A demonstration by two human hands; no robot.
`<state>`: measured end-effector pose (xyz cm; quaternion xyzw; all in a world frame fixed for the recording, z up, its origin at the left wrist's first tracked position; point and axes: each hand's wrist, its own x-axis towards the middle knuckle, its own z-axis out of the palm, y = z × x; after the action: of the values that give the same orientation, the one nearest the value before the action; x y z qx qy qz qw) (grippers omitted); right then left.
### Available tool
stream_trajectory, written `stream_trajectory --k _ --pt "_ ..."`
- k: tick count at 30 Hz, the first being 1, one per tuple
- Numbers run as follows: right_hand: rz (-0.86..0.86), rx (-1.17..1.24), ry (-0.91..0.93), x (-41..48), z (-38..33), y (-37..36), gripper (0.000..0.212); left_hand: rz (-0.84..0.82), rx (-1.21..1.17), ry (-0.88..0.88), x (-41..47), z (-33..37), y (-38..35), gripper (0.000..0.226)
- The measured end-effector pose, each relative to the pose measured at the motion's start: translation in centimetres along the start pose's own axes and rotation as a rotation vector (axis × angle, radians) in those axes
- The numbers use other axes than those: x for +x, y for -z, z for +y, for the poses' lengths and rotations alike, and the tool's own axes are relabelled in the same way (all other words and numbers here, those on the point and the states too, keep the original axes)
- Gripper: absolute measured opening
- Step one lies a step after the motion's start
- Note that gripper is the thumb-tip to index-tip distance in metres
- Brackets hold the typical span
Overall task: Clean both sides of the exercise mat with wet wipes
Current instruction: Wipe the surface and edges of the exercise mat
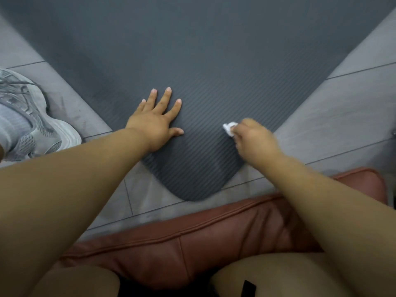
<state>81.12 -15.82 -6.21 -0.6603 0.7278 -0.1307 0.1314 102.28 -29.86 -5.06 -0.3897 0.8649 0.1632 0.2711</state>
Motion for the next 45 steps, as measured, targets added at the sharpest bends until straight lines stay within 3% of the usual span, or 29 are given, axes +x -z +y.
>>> stream_trajectory --k 2,4,6,10,12,13,15,17,19,20,23,26,28,30,33,35,36,39,43,45 --pt "0.052 -0.043 -0.3 0.5 2.9 1.5 0.02 0.011 -0.01 0.006 0.9 -0.1 0.6 0.074" --pt "0.095 -0.047 -0.369 0.6 3.6 1.6 0.022 0.017 -0.018 0.008 1.9 -0.1 1.3 0.073" --pt "0.12 -0.003 -0.228 0.3 1.5 0.5 0.02 0.018 -0.022 0.007 2.7 -0.1 2.1 0.072" --pt "-0.192 0.18 0.279 -1.2 -5.9 -2.3 0.009 0.029 -0.018 -0.002 3.4 -0.3 2.4 0.072" --pt "-0.334 0.199 0.416 -1.1 -6.7 -2.1 0.014 0.038 -0.009 -0.006 3.4 -0.4 2.3 0.072" --pt "-0.307 0.177 0.428 -0.6 -5.7 -2.0 0.015 0.041 -0.01 -0.008 3.4 -0.5 2.2 0.072" --pt "-0.093 0.102 0.301 1.0 -2.7 -1.2 0.008 0.049 -0.015 -0.011 3.5 -0.5 2.2 0.073" --pt "0.092 0.003 -0.043 2.6 1.2 0.4 0.013 0.052 -0.016 -0.014 3.5 -0.4 2.1 0.073" --pt "0.095 -0.029 -0.354 2.6 3.8 1.5 0.02 0.054 -0.014 -0.014 3.5 -0.3 2.1 0.073" --pt "0.122 -0.016 -0.391 2.2 3.9 1.4 0.021 0.054 -0.014 -0.014 3.4 -0.3 2.1 0.073" --pt "0.117 0.102 -0.093 -0.1 -0.1 -0.5 0.025 0.065 -0.012 -0.018 3.4 -0.3 2.0 0.072" --pt "-0.173 0.195 0.315 -2.4 -4.4 -1.9 0.015 0.071 -0.01 -0.025 3.3 -0.5 1.9 0.072" --pt "-0.308 0.186 0.406 -2.3 -4.2 -1.7 0.005 0.065 -0.019 -0.028 3.3 -0.6 2.0 0.073" --pt "-0.22 0.145 0.328 -1.4 -1.6 -1.0 0.014 0.053 -0.034 -0.031 3.3 -0.7 2.1 0.073" --pt "0.045 0.005 -0.143 0.1 3.9 1.5 0.014 0.049 -0.041 -0.039 3.3 -0.9 2.1 0.073" --pt "0.046 -0.026 -0.398 -0.2 6.1 2.3 0.018 0.049 -0.041 -0.043 3.4 -1.0 2.1 0.073" --pt "0.054 -0.024 -0.413 -0.6 5.9 2.1 0.018 0.047 -0.041 -0.044 3.4 -1.1 2.1 0.073" --pt "0.074 0.056 -0.176 -2.3 2.8 0.3 0.024 0.042 -0.038 -0.04 3.7 -1.5 2.4 0.074" --pt "-0.149 0.108 0.206 -2.6 0.3 -0.3 0.029 0.038 -0.032 -0.033 3.8 -1.8 2.6 0.074" --pt "-0.222 0.108 0.277 -1.6 0.3 0.1 0.03 0.03 -0.044 -0.008 3.6 -1.4 2.8 0.074"
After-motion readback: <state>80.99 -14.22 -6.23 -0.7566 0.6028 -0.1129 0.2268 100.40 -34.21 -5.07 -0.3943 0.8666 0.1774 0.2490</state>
